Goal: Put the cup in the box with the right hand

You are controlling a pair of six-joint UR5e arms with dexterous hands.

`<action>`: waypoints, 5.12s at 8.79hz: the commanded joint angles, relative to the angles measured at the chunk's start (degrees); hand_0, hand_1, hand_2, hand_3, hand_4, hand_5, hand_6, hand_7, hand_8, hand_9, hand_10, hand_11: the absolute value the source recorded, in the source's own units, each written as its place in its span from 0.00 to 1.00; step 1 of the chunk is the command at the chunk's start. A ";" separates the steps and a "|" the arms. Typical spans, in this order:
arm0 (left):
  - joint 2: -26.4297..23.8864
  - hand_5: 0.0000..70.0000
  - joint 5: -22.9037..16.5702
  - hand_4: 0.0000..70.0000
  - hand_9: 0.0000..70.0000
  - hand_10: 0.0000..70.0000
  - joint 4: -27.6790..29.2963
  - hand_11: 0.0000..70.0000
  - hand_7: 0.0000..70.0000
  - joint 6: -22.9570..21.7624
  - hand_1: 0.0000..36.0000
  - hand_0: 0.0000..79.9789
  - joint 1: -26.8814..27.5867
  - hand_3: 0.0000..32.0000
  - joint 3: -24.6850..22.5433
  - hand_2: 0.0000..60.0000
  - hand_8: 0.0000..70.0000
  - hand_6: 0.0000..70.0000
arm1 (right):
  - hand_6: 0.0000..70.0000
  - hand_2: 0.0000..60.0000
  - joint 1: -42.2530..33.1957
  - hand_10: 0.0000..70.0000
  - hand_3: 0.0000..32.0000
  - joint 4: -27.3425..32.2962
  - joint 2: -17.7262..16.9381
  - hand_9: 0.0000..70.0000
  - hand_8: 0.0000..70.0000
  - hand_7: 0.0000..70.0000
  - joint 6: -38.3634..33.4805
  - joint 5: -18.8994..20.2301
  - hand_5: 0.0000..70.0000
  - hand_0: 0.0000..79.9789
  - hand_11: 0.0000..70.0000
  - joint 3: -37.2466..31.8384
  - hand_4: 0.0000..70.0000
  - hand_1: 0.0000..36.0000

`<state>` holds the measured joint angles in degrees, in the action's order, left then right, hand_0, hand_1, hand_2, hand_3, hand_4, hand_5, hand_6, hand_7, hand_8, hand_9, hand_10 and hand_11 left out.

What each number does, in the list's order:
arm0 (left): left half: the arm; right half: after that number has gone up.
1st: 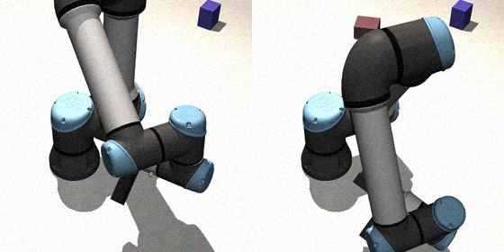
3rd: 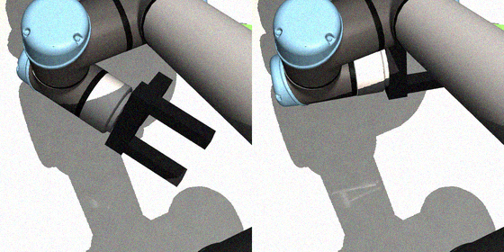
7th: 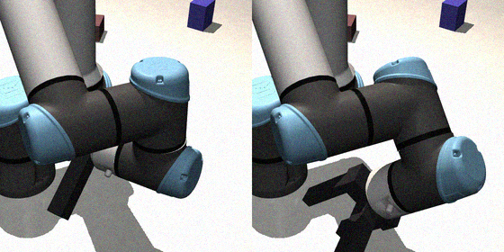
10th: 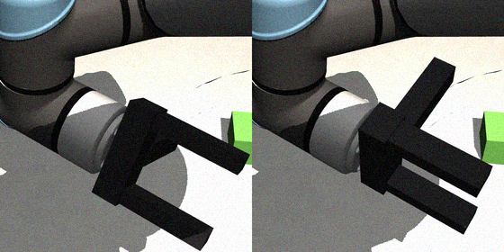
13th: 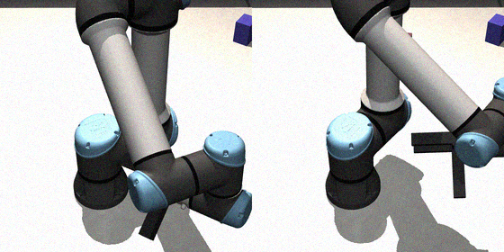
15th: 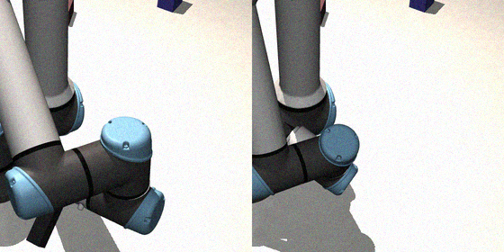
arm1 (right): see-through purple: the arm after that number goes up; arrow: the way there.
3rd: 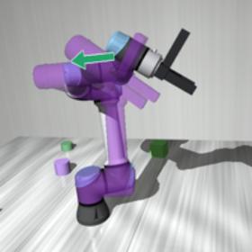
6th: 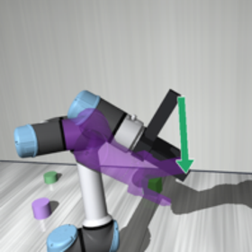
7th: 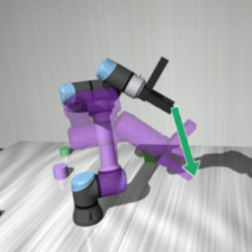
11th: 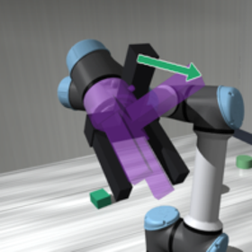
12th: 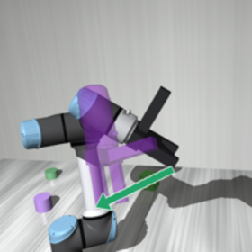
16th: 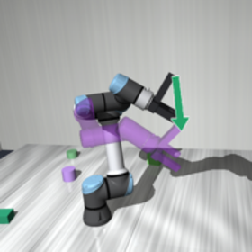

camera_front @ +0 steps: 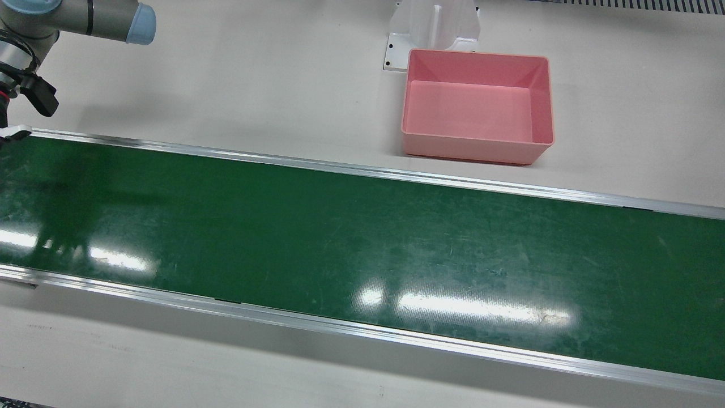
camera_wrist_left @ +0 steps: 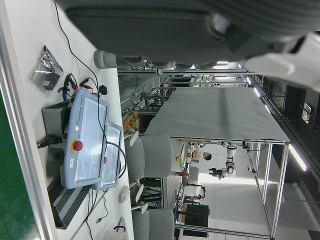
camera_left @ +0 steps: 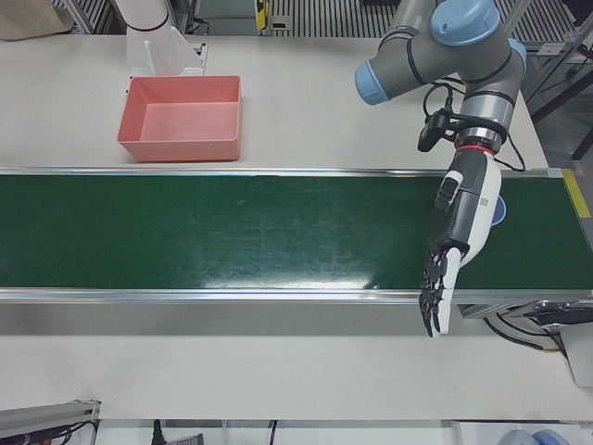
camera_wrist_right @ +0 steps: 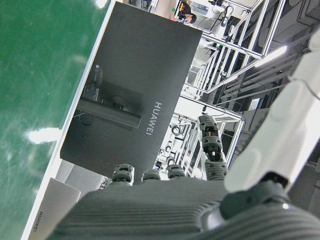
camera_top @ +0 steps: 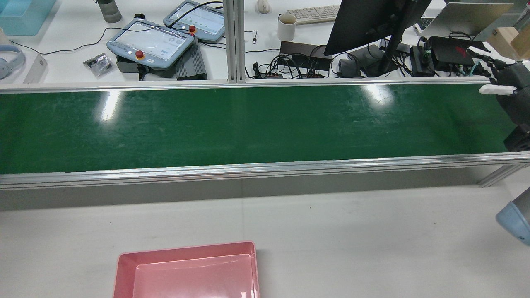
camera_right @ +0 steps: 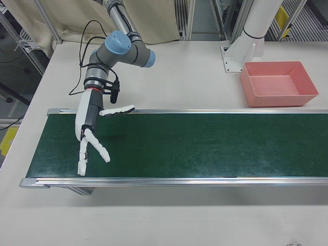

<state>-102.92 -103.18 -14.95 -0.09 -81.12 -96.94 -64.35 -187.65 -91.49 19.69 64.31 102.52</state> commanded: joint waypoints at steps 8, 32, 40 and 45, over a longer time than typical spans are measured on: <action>0.00 0.00 0.00 0.00 0.00 0.00 0.01 0.00 0.00 0.00 0.00 0.00 0.00 0.00 -0.09 0.00 0.00 0.00 | 0.06 0.00 -13.79 0.09 0.08 -0.18 6.32 0.14 0.05 0.28 1.93 8.03 0.03 0.58 0.13 -4.70 0.39 0.04; 0.09 0.00 0.00 0.00 0.00 0.00 0.01 0.00 0.00 0.00 0.00 0.00 -0.09 0.00 0.00 0.00 0.00 0.00 | 0.02 0.00 -10.45 0.07 0.57 0.09 4.65 0.07 0.01 0.21 -2.91 9.52 0.04 0.58 0.11 -5.67 0.20 0.14; 0.00 0.00 0.00 0.00 0.00 0.00 0.10 0.00 0.00 0.00 0.00 0.00 -0.09 0.00 0.00 0.00 0.00 0.00 | 0.03 0.00 -10.27 0.07 0.00 0.09 4.12 0.03 0.00 0.01 -3.70 9.35 0.06 0.58 0.12 -5.93 0.00 0.16; 0.00 0.00 0.00 0.00 0.00 0.00 0.01 0.00 0.00 0.00 0.00 0.00 -0.09 0.00 -0.09 0.00 0.00 0.00 | 0.04 0.00 -7.56 0.08 0.00 0.09 4.56 0.05 0.01 0.07 -3.61 7.60 0.05 0.58 0.13 -6.11 0.02 0.15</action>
<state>-102.84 -103.18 -14.86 -0.09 -81.21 -96.94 -73.92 -187.56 -87.05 16.03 73.56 95.87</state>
